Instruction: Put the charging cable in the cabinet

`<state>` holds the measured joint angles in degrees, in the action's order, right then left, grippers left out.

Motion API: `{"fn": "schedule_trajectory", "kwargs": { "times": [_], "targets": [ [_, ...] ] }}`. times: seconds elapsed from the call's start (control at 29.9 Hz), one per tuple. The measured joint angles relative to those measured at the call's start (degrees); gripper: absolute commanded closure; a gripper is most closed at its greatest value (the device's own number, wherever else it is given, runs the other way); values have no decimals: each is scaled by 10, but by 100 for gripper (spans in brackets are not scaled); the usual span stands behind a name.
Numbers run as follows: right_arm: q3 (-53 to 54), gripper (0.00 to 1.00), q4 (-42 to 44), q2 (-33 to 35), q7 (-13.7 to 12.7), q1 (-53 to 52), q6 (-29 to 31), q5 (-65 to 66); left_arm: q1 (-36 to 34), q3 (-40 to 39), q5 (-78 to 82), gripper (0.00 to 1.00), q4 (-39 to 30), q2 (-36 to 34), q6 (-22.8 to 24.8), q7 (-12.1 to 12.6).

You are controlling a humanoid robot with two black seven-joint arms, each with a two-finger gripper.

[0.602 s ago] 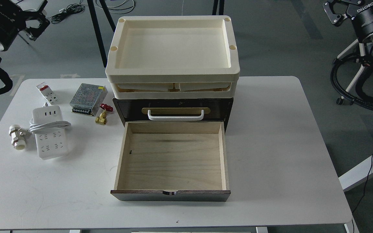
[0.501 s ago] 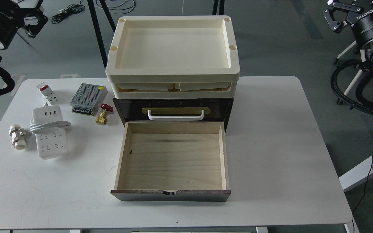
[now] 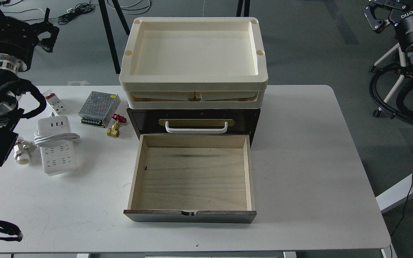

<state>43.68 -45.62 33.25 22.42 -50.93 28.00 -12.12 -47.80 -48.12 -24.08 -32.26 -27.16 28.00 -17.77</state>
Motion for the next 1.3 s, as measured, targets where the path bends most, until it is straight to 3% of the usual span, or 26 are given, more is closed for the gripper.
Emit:
{"fn": "schedule_trajectory", "kwargs": {
  "times": [0.1,0.2,0.53,0.8,0.97,1.14,1.3],
  "targets": [
    [5,1,-2,0,0,5,0,0,7,-23,-3,0,-10,1,0,-56],
    [11,1,-5,11,0,10,0,0,8,-33,-3,0,-35,-31,0,-83],
    [19,1,-3,18,0,14,0,0,-21,62,15,2,-91,-247,0,-83],
    [20,1,-5,18,1,15,0,0,-99,76,144,4,-130,-359,0,-80],
    [30,1,-5,19,1,19,0,0,-133,76,254,4,-231,-430,0,-58],
    [37,1,-6,22,1,28,0,0,-147,76,352,4,-347,-486,0,0],
    [42,1,-6,22,1,35,0,0,-145,79,487,4,-409,-506,0,49]
  ]
}}
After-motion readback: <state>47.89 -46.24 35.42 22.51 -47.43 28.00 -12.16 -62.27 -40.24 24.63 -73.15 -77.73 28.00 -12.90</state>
